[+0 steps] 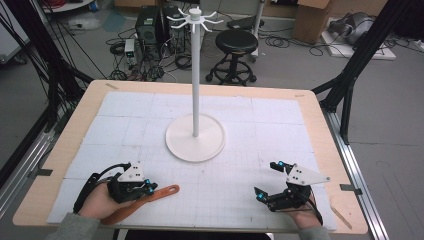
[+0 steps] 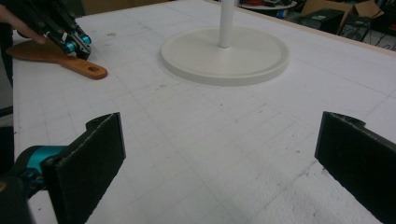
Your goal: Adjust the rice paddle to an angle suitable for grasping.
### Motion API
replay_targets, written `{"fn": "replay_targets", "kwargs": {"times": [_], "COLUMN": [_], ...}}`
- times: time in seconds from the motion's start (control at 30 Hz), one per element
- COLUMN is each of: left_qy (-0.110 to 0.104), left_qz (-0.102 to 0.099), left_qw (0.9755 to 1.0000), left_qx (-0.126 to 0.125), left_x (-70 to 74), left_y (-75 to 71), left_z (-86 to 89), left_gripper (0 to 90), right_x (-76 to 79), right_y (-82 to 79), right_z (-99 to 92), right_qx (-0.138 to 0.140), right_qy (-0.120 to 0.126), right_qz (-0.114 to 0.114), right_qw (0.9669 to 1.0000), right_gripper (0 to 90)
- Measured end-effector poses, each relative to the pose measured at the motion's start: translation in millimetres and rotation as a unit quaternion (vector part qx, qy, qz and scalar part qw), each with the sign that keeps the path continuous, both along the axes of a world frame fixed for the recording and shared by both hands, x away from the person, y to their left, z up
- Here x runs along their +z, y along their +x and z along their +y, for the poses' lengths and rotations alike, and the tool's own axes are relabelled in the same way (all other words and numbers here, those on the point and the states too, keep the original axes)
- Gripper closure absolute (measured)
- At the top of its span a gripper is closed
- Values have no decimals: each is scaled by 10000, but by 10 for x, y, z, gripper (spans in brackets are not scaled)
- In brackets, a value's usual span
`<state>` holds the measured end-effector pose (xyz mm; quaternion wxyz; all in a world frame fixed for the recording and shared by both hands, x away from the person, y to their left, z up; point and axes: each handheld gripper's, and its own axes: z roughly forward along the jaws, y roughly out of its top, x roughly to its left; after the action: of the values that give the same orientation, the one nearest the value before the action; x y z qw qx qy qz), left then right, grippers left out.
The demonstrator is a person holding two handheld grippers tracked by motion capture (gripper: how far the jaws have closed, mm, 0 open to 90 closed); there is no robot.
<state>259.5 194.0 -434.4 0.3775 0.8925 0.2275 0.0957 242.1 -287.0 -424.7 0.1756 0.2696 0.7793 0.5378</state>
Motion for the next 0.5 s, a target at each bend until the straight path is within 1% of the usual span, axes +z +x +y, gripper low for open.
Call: {"fn": "replay_targets", "kwargs": {"times": [0.03,0.07,0.1,0.13,0.17,0.2,0.23,0.27,0.3,0.33,0.37,0.4,0.43,0.47,0.5], "left_qy": [-70,-167,-257,-396,-396,-427,-473,-425,-406,-406,-389,-330,-260,-260,-238], "left_qz": [-2,40,24,-11,-11,29,35,25,-44,-44,-105,-185,-337,-337,-323], "left_qw": [10000,9999,9997,9992,9992,9990,9987,9988,9984,9984,9978,9971,9958,9958,9955], "left_qx": [8,9,-20,-80,-80,-137,-168,-237,-397,-397,-523,-666,-812,-812,-856], "left_x": [20,42,66,121,121,146,164,185,205,205,212,219,227,227,231], "left_y": [2,-4,-9,-24,-24,-30,-41,-50,-75,-75,-93,-105,-134,-134,-139], "left_z": [15,30,44,67,67,75,73,78,64,64,55,50,23,23,10], "left_gripper": [832,802,776,707,665,665,620,576,478,443,443,411,377,347,347], "right_x": [1,2,1,1,1,-1,-5,-6,-6,-6,-5,-5,-3,-3,-2], "right_y": [-1,3,9,11,11,15,20,27,26,26,27,30,31,31,32], "right_z": [2,0,-1,5,5,7,10,12,19,19,21,22,22,22,21], "right_qx": [-7,-9,-5,-6,-6,-7,12,15,30,30,31,41,31,31,33], "right_qy": [3,5,6,15,15,5,9,-3,-6,-6,-3,-1,8,8,6], "right_qz": [7,-6,-34,0,0,2,6,-6,22,22,18,-4,-12,-12,-17], "right_qw": [10000,10000,10000,10000,10000,10000,10000,10000,10000,10000,10000,10000,10000,10000,10000], "right_gripper": [2,2,2,2,2,2,2,2,2,2,2,2,2,2,2]}}
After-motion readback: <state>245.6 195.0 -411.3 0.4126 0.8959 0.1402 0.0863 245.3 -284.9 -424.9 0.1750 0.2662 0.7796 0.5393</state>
